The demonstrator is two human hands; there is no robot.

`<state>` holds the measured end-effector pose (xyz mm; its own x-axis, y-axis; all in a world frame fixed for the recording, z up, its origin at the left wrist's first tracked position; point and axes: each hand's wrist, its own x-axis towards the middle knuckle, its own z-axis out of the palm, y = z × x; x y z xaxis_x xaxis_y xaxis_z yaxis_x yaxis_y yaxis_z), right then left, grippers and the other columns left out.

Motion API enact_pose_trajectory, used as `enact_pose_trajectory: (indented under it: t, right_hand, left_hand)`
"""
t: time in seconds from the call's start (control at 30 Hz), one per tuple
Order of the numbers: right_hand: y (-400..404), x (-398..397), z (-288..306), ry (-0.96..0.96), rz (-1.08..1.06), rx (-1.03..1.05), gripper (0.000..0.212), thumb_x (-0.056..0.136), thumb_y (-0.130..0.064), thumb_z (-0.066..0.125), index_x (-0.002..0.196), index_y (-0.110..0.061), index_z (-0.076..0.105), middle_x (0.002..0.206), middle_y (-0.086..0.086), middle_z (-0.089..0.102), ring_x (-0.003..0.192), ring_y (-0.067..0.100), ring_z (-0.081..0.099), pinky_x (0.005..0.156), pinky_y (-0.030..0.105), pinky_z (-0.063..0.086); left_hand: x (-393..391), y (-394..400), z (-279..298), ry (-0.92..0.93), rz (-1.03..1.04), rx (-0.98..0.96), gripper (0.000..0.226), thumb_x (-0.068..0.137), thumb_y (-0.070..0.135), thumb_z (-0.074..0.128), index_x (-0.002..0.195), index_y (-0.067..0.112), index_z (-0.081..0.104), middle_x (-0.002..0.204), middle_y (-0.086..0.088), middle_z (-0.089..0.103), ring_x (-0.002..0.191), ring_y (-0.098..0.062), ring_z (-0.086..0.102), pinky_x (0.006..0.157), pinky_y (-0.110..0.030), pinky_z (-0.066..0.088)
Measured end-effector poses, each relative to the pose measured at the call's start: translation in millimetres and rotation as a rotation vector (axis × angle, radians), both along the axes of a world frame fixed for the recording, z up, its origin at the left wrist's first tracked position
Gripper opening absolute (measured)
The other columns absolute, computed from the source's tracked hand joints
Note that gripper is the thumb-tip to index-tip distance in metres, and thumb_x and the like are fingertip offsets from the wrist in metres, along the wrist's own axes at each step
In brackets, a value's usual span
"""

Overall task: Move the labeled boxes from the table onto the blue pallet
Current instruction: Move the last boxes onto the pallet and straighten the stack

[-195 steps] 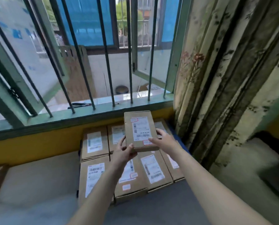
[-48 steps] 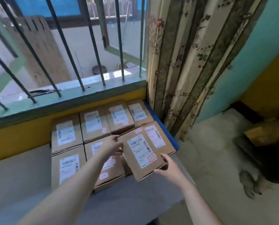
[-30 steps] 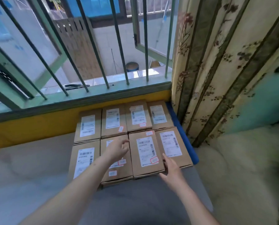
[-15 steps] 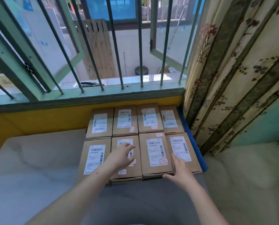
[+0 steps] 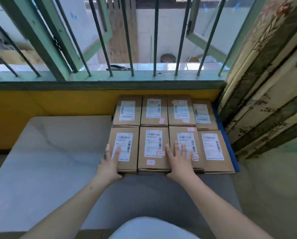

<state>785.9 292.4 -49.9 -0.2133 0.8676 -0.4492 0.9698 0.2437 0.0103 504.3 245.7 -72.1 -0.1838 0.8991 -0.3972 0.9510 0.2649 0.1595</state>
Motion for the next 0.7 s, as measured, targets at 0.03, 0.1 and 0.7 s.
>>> enact_pose_trajectory:
  t: [0.03,0.1,0.7]
  right_hand:
    - [2,-3,1,0.001,-0.018,-0.001,0.121,0.075,-0.051,0.073,0.155,-0.027,-0.015,0.164,0.013,-0.014,0.148,0.045,-0.012,0.117,0.064,0.003]
    - [5,-9,2,0.01,-0.043,-0.007,0.12,0.076,-0.047,0.075,0.155,-0.026,-0.012,0.164,0.013,-0.011,0.148,0.046,-0.009,0.117,0.063,0.005]
    - [46,170,-16,0.41,-0.886,0.061,0.087,0.095,-0.055,0.047,0.156,-0.005,0.01,0.159,0.021,0.022,0.145,0.038,0.024,0.118,0.044,0.022]
  left_hand:
    - [0,1,-2,-0.019,0.004,0.031,0.13,0.06,0.042,0.081,0.148,0.04,-0.014,0.154,-0.01,-0.027,0.123,-0.04,0.043,0.092,-0.045,0.051]
    - [1,6,-1,-0.038,0.007,0.05,0.128,0.06,0.035,0.082,0.149,0.04,-0.01,0.154,-0.012,-0.024,0.11,-0.037,0.051,0.085,-0.041,0.053]
    - [-19,35,6,-0.747,0.687,-0.025,0.085,0.089,0.054,0.057,0.153,0.02,0.013,0.149,-0.008,0.041,0.124,-0.031,0.05,0.097,-0.044,0.046]
